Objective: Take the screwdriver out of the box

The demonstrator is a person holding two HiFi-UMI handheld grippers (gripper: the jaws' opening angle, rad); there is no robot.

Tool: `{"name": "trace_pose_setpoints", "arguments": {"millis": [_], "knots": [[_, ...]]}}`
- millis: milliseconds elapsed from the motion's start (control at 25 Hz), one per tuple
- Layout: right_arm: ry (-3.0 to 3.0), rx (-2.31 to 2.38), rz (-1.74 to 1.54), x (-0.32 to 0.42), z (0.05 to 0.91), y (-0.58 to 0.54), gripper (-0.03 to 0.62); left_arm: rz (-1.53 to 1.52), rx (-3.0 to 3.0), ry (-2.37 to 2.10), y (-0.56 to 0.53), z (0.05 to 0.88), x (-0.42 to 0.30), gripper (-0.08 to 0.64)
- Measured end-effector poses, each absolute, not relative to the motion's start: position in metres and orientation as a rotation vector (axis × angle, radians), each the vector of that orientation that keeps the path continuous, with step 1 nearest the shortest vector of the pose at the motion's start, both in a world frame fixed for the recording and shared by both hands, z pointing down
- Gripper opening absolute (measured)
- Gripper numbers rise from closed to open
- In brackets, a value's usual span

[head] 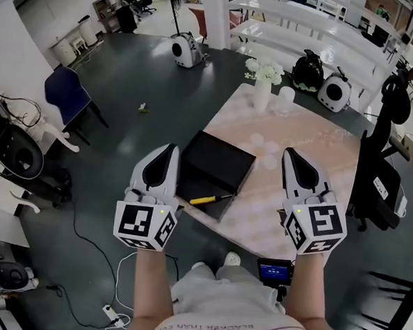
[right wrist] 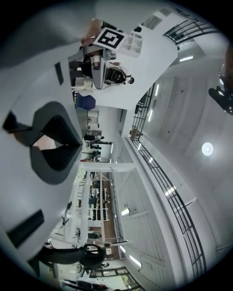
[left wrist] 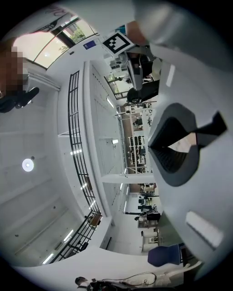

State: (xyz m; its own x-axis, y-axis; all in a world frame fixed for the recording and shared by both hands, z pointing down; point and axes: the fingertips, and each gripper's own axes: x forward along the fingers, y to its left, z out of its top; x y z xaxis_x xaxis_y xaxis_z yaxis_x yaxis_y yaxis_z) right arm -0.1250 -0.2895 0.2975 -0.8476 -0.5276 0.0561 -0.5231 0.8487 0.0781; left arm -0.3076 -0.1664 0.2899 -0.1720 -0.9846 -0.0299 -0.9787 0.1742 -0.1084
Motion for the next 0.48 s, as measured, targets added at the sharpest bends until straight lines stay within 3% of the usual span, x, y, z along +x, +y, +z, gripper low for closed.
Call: {"name": "trace_pose_setpoints", "arguments": {"millis": [160,400,480], "knots": [[-2.917,0.913,-0.088,-0.117,0.300,-0.297,0.006,-0.061,-2.070,2.310,-0.183,0.300,-0.310,0.018],[-2.865,1.060,-0.098,-0.109,0.295,-0.303,0.006,-0.069,-2.312,2.177,-0.215,0.310,-0.312,0.287],[-2.844,1.104,-0.102,-0.108,0.293,-0.304,0.006,-0.153,-2.370,2.125,-0.225,0.316,-0.311,0.295]]}}
